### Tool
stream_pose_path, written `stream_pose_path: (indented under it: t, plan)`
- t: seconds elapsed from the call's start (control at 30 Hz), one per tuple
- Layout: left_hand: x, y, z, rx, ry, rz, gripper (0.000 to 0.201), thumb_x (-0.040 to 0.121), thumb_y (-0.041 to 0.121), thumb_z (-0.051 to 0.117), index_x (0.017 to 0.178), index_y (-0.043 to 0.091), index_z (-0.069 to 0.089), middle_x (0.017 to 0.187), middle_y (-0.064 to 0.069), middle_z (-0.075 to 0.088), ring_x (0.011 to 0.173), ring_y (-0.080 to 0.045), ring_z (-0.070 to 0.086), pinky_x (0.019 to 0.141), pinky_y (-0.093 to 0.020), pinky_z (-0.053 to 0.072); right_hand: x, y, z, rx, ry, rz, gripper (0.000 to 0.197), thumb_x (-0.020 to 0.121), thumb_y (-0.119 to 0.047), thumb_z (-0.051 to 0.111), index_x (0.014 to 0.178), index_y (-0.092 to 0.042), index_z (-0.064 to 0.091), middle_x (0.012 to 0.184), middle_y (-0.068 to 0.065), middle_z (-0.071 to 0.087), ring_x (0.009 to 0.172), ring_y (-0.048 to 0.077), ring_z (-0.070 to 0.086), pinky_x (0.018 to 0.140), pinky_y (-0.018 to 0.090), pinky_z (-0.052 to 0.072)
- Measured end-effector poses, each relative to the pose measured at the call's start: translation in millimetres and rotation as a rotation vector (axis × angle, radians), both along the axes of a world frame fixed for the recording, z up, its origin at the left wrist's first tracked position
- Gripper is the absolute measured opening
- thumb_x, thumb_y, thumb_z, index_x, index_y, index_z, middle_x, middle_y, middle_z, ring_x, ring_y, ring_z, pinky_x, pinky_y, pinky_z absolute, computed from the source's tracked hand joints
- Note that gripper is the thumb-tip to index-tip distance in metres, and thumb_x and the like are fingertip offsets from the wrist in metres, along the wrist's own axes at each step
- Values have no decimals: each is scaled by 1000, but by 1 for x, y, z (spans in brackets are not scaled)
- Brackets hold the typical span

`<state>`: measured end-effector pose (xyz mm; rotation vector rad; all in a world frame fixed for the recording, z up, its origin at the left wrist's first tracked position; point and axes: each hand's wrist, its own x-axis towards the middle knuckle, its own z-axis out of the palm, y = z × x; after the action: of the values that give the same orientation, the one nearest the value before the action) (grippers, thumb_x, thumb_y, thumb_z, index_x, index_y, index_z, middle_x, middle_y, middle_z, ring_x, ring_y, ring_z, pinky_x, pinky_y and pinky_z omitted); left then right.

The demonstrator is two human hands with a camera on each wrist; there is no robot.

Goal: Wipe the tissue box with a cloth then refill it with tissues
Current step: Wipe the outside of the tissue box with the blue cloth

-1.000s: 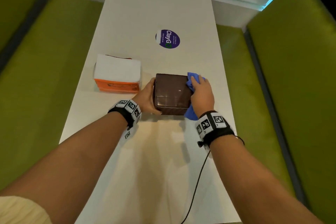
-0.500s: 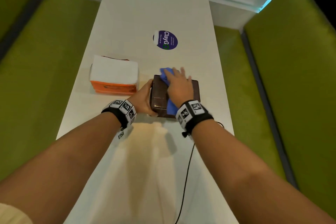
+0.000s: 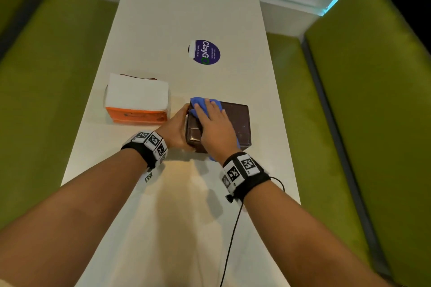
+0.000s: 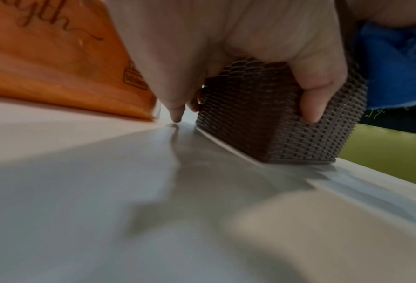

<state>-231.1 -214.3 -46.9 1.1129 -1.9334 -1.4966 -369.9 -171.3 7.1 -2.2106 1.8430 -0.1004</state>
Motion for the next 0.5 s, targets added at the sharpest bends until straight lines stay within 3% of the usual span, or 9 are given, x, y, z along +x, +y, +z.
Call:
stream_pose_path:
  t: [0.07,0.13,0.27,0.33,0.43,0.5]
  plan:
    - [2,-2,-5,-8,2,2,125,36,37,83,141,13,20,137,-2,42,125,-12,47,106,-27,41,-26,-11,5,-1,16,-23,67,87,-4,42,149,-22,24,160,6,15,148,25,9,118,46,10]
    - [2,-3,-7,-7,6,-4,123,35,38,82,138,20,18,137,-4,40,128,-16,43,105,-17,35,-52,-19,8,16,53,-113,69,85,-2,44,148,-22,26,159,6,18,147,29,11,118,45,15]
    - [2,-3,-7,-13,35,-10,121,35,40,83,135,26,16,135,1,39,124,-5,44,103,-8,31,-56,-5,5,-38,-4,-328,67,88,4,40,149,-17,23,159,9,14,147,31,9,118,39,20]
    - [1,-4,-8,-12,50,-27,122,36,37,84,137,24,16,135,-1,40,122,3,43,100,-3,33,-37,8,-1,-60,30,-325,68,90,4,39,151,-15,17,160,12,9,148,31,5,121,39,13]
    - [1,-4,-11,-14,47,-20,124,38,29,88,141,16,20,137,-3,45,124,-6,49,98,-6,39,-2,24,-5,-11,57,-212,70,91,5,37,152,-14,8,160,14,-1,148,31,-2,121,42,1]
    - [1,-6,-11,-25,41,-25,124,39,27,90,142,13,22,138,0,46,125,-4,48,102,-10,39,5,25,-4,21,62,-119,71,91,5,39,152,-16,8,160,13,-2,149,30,-4,120,42,0]
